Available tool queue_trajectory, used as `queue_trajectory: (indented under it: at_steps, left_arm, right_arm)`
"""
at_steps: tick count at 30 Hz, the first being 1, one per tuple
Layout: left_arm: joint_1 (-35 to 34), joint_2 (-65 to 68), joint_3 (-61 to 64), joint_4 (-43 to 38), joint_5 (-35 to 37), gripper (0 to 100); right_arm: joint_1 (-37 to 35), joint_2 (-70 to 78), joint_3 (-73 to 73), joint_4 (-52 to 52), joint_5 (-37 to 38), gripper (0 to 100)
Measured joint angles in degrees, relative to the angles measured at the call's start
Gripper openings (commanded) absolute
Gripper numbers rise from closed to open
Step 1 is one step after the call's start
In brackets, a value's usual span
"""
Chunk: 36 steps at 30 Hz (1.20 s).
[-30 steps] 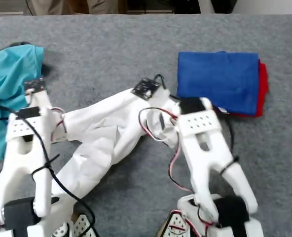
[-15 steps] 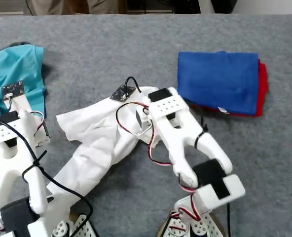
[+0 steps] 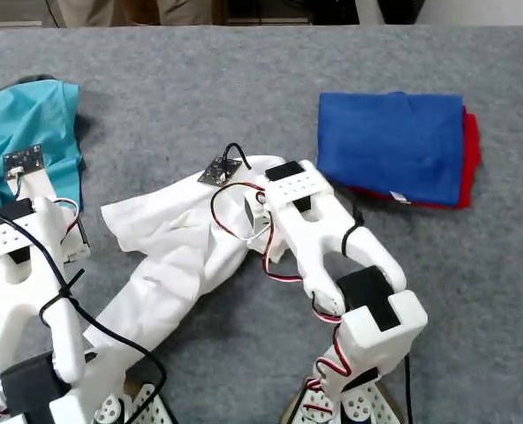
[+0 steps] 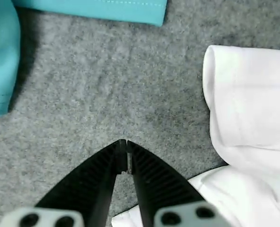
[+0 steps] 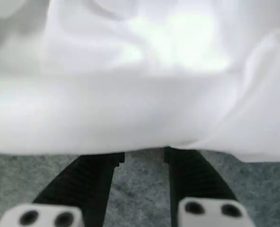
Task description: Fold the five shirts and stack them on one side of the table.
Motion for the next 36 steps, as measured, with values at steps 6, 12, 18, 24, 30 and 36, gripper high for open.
queue_trajectory:
  at_steps: [6,12,18,24,30,36]
  left_arm:
    - [0.0,0.0,0.0,0.0,0.0,2]
    - [0.0,0.0,0.0,0.0,0.0,2]
    - [0.0,0.0,0.0,0.0,0.0,2]
    - [0.0,0.0,0.0,0.0,0.0,2]
    - [0.0,0.0,0.0,0.0,0.0,2]
    - [0.0,0.0,0.0,0.0,0.0,2]
  right_arm:
    - [0.35,-2.2,-5.1,5.27,0.35,16.8]
    - [0.53,-4.75,-6.68,7.74,0.35,16.8]
    - [0.53,-2.29,-6.68,6.15,0.44,16.8]
    - [0.7,4.57,-6.86,2.02,0.44,16.9]
    - [2.9,7.47,-9.05,1.32,2.2,16.8]
    - [3.34,7.56,-9.23,1.32,6.07,16.8]
